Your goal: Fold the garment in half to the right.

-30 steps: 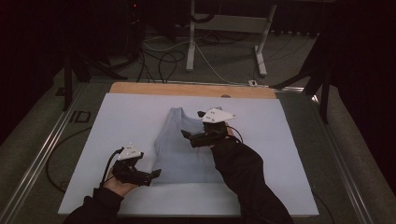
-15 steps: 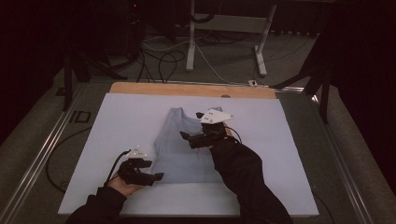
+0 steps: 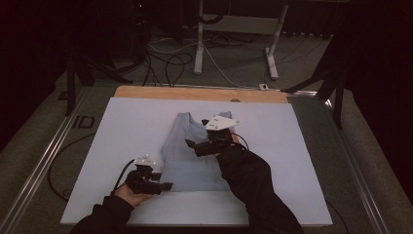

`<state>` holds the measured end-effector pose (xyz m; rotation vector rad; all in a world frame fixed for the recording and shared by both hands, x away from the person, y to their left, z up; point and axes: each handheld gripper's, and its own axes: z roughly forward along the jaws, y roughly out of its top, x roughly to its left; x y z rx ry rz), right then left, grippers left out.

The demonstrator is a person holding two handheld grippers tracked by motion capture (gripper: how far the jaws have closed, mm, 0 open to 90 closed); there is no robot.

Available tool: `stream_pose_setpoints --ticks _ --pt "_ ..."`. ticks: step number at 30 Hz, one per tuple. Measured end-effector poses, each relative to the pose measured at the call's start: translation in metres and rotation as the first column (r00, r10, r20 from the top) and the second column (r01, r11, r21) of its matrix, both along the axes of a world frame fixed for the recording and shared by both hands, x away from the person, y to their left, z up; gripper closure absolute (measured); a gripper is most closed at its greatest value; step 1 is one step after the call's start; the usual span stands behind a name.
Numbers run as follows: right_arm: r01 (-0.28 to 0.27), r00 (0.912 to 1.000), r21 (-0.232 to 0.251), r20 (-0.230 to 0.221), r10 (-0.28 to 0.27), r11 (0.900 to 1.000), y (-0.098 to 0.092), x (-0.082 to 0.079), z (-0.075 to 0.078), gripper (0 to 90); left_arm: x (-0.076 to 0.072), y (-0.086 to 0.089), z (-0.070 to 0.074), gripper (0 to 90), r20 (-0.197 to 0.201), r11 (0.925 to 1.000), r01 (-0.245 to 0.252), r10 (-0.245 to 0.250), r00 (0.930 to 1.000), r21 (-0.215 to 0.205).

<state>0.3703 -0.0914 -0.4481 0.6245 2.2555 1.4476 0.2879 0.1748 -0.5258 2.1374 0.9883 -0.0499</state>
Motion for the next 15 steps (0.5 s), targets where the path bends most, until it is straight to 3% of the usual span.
stream_pose_setpoints --ticks 3,6,15 --pt "-0.005 1.0 0.0 -0.003 0.005 1.0 0.002 0.001 -0.002 8.7 -0.003 -0.002 -0.001 46.3 -0.027 0.9996 0.005 -0.005 0.9996 -0.028" --pt "-0.007 0.9999 -0.001 -0.01 0.007 1.0 0.005 0.003 -0.003 8.7 -0.005 -0.005 -0.001 48.8 -0.024 0.9994 0.004 -0.005 0.9997 -0.034" --pt "-0.014 0.9992 -0.011 -0.038 0.014 1.0 0.019 0.011 -0.01 10.3 -0.007 -0.008 0.001 70.4 -0.014 0.999 -0.036 0.035 0.9993 -0.026"
